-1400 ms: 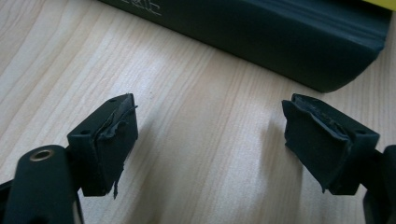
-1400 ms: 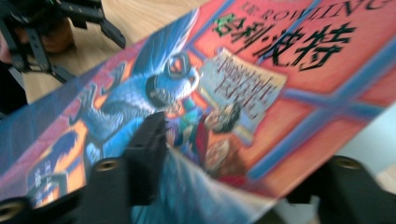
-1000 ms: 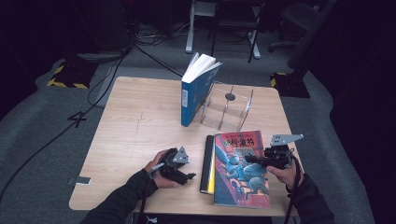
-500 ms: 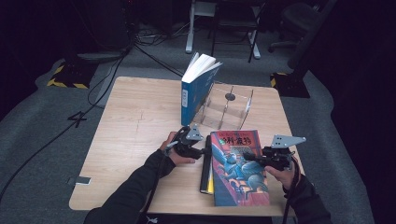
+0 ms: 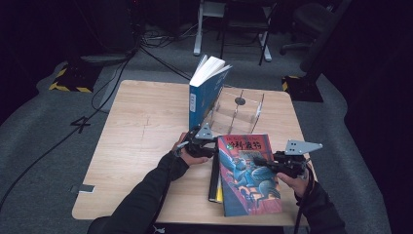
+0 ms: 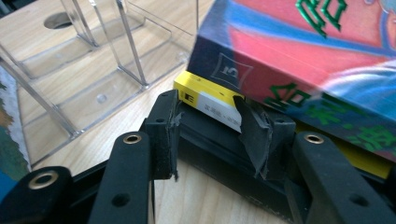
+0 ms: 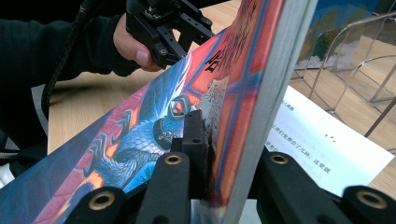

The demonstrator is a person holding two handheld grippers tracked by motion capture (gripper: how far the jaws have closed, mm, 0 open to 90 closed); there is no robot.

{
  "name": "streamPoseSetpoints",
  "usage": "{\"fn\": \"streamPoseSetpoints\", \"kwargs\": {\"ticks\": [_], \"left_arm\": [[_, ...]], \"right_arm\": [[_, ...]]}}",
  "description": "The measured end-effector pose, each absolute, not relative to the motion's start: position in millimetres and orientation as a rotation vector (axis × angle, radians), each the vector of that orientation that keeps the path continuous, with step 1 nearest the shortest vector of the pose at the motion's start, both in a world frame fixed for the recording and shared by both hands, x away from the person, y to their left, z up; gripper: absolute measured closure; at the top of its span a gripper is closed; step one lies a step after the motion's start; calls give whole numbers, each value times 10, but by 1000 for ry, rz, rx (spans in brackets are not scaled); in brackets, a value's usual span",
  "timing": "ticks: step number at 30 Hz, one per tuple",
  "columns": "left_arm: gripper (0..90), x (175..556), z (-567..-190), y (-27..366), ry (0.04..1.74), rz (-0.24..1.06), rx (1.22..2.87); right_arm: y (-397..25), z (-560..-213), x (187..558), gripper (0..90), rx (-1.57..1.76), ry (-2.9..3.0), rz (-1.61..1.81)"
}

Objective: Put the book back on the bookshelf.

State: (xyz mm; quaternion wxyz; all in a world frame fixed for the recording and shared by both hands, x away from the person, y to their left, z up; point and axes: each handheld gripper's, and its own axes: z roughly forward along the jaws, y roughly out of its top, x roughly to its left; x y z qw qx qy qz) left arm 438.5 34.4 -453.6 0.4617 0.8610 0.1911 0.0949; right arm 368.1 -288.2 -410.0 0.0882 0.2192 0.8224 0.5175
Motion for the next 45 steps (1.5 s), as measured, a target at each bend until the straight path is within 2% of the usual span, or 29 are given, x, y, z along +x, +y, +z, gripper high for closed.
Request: {"fn": "streamPoseSetpoints", "kwargs": {"ticks": [7,8,13,23,27,31,33,39,45], "left_arm": [[820,4418,-4391,326,443,241,2067],[834,4417,-4312,304,438,287,2072],[877,4476,-4145,348,440,293,2010],[898,4502,-3803,392,418,310,1940],[898,4430,-3754,331,371,317,1955],[899,4399,-3722,297,356,330,1943],[900,4387,-3714,274,349,369,1952],[900,4412,-3668,275,343,373,1941],[900,4435,-3457,275,347,400,1886]], "right_arm": [[-2898,-3999,3719,789,652,2388,1580],[-2892,-3974,3722,789,645,2380,1572],[-2826,-3849,3739,790,585,2314,1592],[-2795,-3791,3692,780,507,2199,1611],[-2826,-3779,3629,700,480,2255,1572],[-2817,-3759,3627,675,446,2310,1524],[-2825,-3751,3661,705,461,2341,1517],[-2831,-3744,3727,751,486,2360,1536],[-2809,-3645,3718,787,461,2249,1523]]}}
